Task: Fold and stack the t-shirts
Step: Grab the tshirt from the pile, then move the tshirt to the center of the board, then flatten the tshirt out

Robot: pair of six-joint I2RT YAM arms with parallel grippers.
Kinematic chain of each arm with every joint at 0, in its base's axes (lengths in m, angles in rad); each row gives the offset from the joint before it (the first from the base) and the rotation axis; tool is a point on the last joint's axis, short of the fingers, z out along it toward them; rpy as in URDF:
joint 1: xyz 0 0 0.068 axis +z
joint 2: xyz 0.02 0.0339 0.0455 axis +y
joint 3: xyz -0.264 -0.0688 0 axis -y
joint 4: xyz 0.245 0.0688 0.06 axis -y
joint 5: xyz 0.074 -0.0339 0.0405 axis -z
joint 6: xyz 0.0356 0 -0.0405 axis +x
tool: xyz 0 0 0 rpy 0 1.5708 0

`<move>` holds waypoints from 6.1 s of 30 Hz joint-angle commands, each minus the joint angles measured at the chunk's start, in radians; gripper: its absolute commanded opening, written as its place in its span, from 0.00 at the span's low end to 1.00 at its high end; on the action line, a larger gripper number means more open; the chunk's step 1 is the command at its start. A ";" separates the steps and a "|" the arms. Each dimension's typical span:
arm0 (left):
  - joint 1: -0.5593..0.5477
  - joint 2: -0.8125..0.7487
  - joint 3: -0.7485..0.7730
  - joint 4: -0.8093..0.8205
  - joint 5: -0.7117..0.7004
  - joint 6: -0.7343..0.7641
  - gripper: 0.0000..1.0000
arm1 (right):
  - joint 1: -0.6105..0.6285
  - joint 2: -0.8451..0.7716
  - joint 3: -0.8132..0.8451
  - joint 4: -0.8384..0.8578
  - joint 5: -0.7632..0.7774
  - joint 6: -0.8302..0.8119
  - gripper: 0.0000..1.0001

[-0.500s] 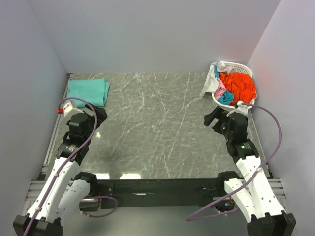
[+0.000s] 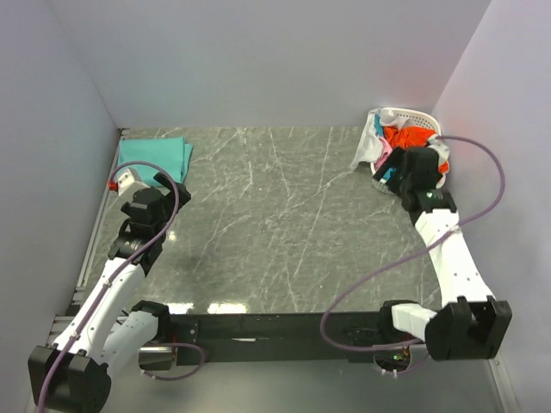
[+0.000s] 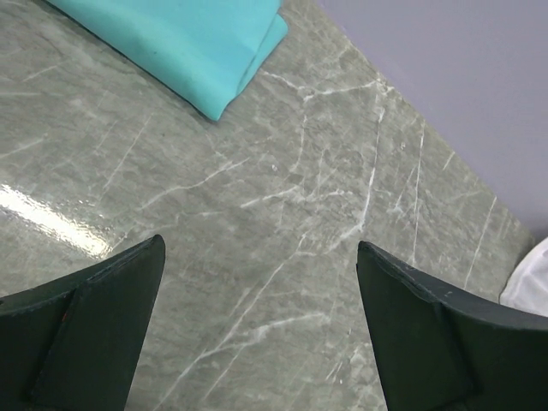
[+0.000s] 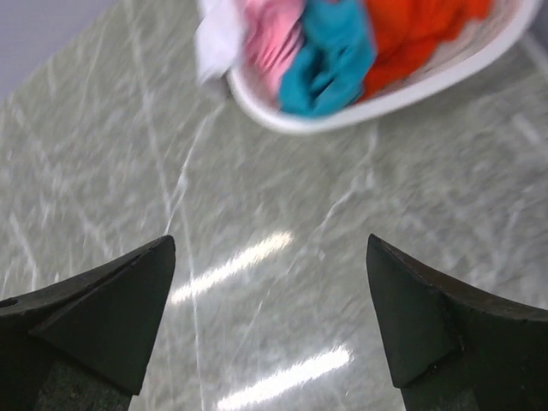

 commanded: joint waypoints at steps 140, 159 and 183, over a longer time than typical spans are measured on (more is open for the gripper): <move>0.005 -0.114 0.072 -0.228 0.074 -0.115 1.00 | 0.482 0.079 0.353 0.400 -0.239 -0.106 0.00; -0.010 0.147 -0.137 -0.066 0.571 -0.141 0.93 | 0.201 0.201 -0.002 0.144 -0.162 -0.067 0.68; -0.056 0.205 -0.262 0.054 0.683 -0.157 0.01 | 0.255 0.396 0.076 0.133 -0.242 -0.153 0.68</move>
